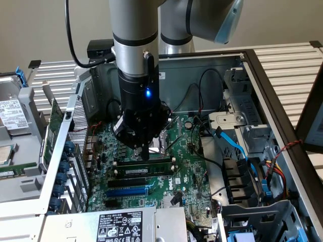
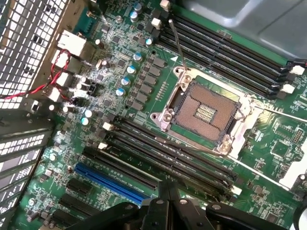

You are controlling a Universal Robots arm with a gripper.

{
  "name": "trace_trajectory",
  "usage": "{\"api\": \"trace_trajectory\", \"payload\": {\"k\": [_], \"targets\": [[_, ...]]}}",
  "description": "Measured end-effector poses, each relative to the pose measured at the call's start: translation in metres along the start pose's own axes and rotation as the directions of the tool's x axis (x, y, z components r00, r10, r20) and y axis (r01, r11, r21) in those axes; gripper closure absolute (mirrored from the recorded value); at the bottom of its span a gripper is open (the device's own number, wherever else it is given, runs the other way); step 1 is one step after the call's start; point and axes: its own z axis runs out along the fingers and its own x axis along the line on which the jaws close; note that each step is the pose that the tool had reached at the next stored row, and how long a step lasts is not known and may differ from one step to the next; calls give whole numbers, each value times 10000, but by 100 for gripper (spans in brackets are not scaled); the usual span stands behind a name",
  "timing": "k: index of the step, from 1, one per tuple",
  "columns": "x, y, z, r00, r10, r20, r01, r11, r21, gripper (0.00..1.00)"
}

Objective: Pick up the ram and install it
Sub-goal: 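Press down the ram until it locks into place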

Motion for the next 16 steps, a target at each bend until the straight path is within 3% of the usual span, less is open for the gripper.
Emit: {"api": "trace_trajectory", "payload": {"k": [7, 16], "targets": [[0, 0, 1, 9955, 948, -31, -948, 9955, -20, 89], [0, 0, 0, 9814, 1920, -68, -1920, 9814, -35, 89]]}}
